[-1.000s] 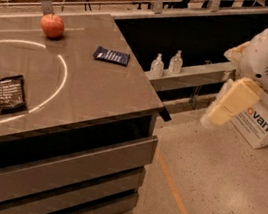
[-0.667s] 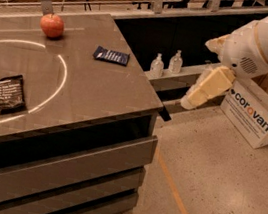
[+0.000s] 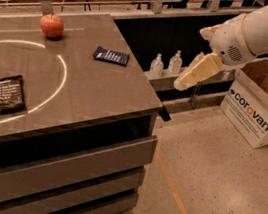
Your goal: Move rxbar blueberry near rxbar chocolate
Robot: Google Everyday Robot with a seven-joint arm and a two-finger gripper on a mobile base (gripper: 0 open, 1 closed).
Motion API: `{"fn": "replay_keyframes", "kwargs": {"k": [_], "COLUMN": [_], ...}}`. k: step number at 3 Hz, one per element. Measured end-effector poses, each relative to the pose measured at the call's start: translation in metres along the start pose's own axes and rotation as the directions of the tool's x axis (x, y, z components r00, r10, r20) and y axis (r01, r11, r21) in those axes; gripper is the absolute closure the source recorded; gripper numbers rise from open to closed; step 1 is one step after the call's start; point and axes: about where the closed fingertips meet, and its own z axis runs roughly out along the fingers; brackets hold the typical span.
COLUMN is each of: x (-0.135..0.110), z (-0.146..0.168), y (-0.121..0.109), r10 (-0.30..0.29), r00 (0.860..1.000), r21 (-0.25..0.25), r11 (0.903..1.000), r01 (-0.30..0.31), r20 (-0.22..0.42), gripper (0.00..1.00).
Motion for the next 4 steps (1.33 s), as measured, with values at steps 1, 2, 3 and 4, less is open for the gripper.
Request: {"fn": "replay_keyframes", "kwargs": {"k": [1, 2, 3, 4], "x": [-0.005, -0.008, -0.007, -0.012], "z": [0.012, 0.045, 0.09, 0.139], "y": [-0.007, -0.033, -0.061, -0.074], "r10": [0.012, 0.033, 0.045, 0.051], "r00": [1.0, 0.997, 0.994, 0.992], "r21": [-0.001, -0.004, -0.056, -0.144], "r11": [0.9999, 0.9995, 0.9976, 0.989], "r01": [-0.012, -0.033, -0.04, -0.034], "r20": [0.027, 0.073, 0.095, 0.117], "gripper": [0.0, 0.0, 0.0, 0.0]}}
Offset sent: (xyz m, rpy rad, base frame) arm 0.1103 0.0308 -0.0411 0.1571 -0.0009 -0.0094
